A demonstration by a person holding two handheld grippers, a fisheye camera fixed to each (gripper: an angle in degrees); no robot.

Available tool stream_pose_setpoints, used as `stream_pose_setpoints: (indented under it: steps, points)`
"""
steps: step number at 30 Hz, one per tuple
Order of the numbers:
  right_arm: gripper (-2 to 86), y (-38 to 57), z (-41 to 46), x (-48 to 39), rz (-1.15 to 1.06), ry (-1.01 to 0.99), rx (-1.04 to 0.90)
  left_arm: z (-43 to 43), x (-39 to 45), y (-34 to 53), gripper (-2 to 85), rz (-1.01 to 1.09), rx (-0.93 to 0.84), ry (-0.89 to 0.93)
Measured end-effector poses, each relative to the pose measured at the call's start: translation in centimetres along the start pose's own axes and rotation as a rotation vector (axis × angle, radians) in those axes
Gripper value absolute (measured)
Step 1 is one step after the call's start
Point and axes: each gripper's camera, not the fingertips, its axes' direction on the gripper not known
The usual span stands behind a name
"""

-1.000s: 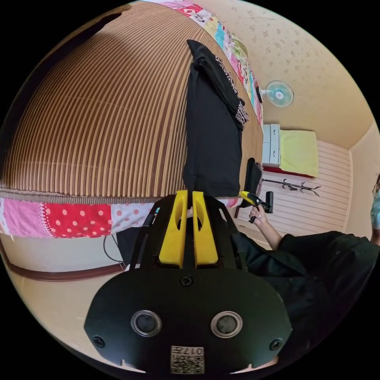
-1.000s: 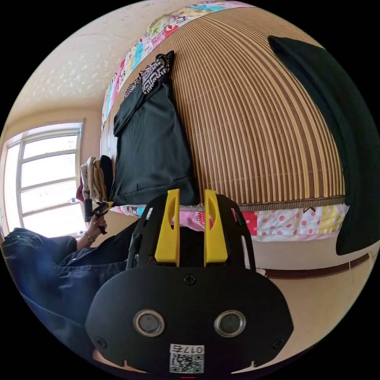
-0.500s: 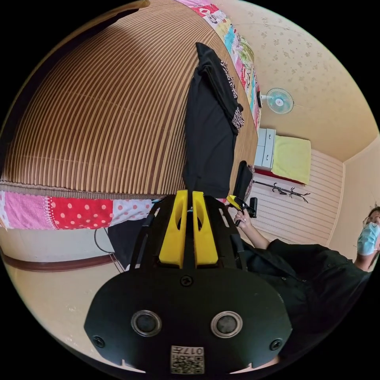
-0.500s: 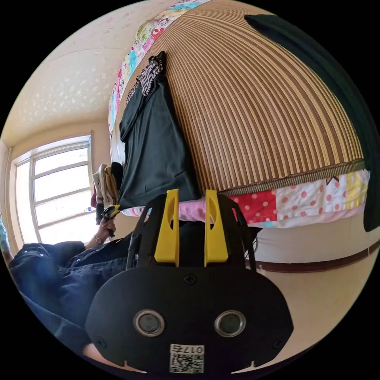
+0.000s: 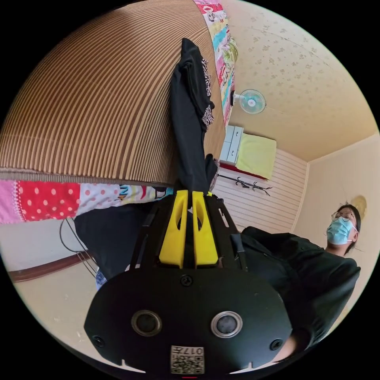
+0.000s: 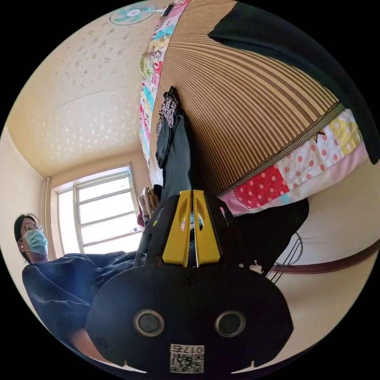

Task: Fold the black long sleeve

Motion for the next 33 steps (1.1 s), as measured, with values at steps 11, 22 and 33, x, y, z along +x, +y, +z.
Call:
stream_pose_setpoints:
  steps: [11, 22, 33]
  points:
    - [0.1, 5.0, -4.8, 3.2, 0.181, -0.150, 0.216, -3.0, -5.7, 8.7, -0.3, -0.169, 0.255, 0.331]
    - [0.2, -7.2, 1.2, -1.5, 0.071, -0.374, 0.392, -5.7, -2.0, -3.4, -0.3, -0.004, 0.560, 0.534]
    - [0.2, -19.3, 7.7, -5.0, 0.116, -0.314, 0.385, -5.9, -3.6, -15.3, -0.4, -0.039, 0.728, 0.588]
